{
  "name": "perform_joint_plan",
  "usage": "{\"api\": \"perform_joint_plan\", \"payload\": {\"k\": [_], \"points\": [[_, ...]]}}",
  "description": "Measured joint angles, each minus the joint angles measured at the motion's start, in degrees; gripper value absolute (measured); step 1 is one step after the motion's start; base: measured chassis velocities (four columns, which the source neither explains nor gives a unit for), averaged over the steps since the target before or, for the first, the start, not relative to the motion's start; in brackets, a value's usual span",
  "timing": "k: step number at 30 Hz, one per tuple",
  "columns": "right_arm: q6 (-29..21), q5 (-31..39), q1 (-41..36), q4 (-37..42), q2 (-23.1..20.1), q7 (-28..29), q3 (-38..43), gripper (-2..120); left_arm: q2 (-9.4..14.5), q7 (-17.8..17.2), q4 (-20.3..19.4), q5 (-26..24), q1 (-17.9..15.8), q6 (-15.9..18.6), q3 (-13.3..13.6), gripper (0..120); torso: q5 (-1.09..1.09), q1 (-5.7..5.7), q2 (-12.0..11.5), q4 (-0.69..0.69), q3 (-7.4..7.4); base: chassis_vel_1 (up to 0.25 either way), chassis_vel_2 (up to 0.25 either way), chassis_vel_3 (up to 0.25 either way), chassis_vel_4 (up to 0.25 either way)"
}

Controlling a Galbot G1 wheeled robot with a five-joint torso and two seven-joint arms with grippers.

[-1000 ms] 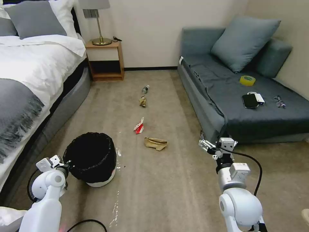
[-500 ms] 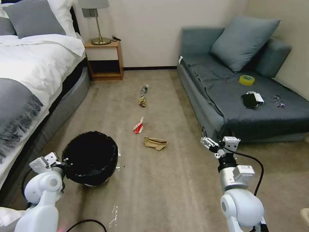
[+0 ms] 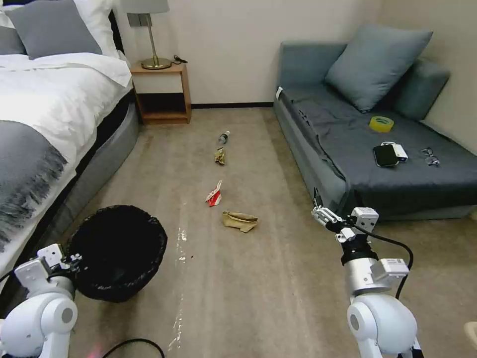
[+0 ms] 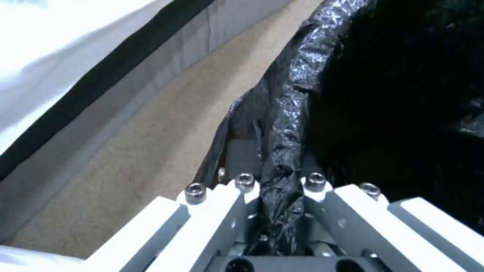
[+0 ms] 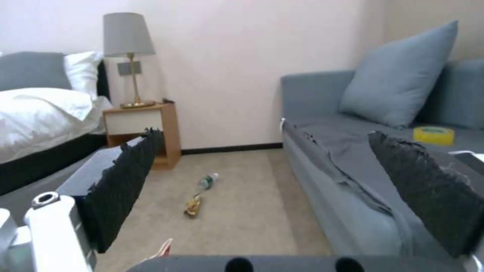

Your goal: Pick up the trash bin, then pick up the garbage on the floor and place it into the trash bin.

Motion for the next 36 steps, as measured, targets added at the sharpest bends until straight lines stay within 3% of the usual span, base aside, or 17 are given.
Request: {"api": "perform_joint_plan", "payload": {"k": [11,36], "points": [[1.6,-0.1,-0.1,-0.8,-0.1,-1.7,0.1,100,-0.4,0.4,0.5,-0.1,-0.3,-0.9,-0.6,2,0.0,-0.01,0.0,0.0,0.0,-0.007,0.005,0.004,-0.008],[2.2,-1.3,-0.7,-1.2,-0.1,-2.0,0.0,100,-0.5,1.0,2.1,-0.2,-1.1,-2.3,-0.9,2,0.0,-0.01,0.0,0.0,0.0,-0.135,0.14,0.137,-0.14]]}}
